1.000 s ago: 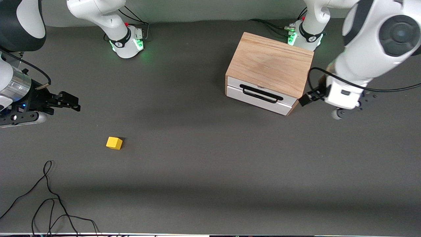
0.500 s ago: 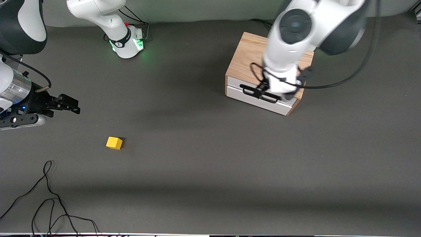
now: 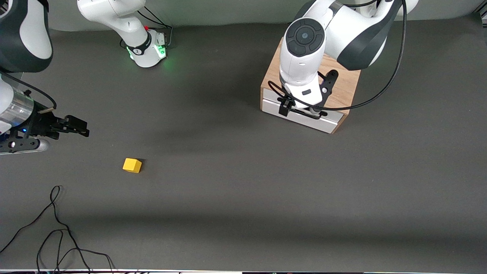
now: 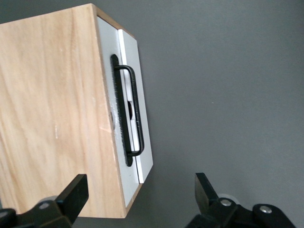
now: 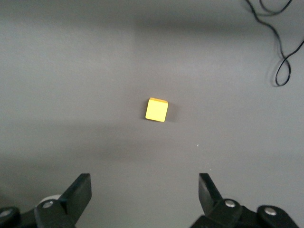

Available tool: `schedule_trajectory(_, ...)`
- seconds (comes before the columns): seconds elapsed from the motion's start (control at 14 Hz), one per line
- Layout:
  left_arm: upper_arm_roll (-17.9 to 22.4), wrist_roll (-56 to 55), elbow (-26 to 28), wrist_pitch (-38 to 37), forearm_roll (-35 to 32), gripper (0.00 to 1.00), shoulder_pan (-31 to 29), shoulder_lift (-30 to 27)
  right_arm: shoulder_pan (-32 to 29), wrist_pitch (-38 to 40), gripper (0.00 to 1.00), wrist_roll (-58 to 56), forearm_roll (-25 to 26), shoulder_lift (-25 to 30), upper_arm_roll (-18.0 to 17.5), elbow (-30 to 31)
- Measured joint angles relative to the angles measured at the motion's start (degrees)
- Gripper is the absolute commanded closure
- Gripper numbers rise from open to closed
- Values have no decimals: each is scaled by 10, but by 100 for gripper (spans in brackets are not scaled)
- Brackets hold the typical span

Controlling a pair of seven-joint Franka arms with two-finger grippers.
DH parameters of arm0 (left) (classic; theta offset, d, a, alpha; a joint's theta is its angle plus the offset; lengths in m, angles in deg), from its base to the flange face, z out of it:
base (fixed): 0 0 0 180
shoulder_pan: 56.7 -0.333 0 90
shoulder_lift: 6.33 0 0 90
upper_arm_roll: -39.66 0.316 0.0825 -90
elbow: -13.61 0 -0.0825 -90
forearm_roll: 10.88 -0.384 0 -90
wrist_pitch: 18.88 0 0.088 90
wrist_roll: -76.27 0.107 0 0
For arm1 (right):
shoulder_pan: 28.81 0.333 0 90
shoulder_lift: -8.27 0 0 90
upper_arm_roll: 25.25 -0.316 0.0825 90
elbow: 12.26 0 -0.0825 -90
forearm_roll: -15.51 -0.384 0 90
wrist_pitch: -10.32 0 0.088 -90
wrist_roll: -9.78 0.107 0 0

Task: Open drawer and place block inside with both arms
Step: 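Lower the left gripper onto the black drawer handle, then hook the left gripper on the handle and start pulling the drawer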

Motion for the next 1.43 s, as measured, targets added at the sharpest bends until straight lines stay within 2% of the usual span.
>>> schedule_trajectory(0.36,5,-1,20,-5,0,0,-5,4,4,-20,0,1,0,-12,-4,19)
schedule_trajectory(0.71,9,48,97,89,0,0,-37,7,1,-20,0,1,0,-12,-1,10)
schedule_trajectory(1.0,7,51,154,170,1,0,-38,10,-8,-20,0,2,-9,-12,7,9)
schedule_trajectory(1.43,7,51,168,186,1,0,-38,34,-10,-23,0,2,-28,-20,8,3)
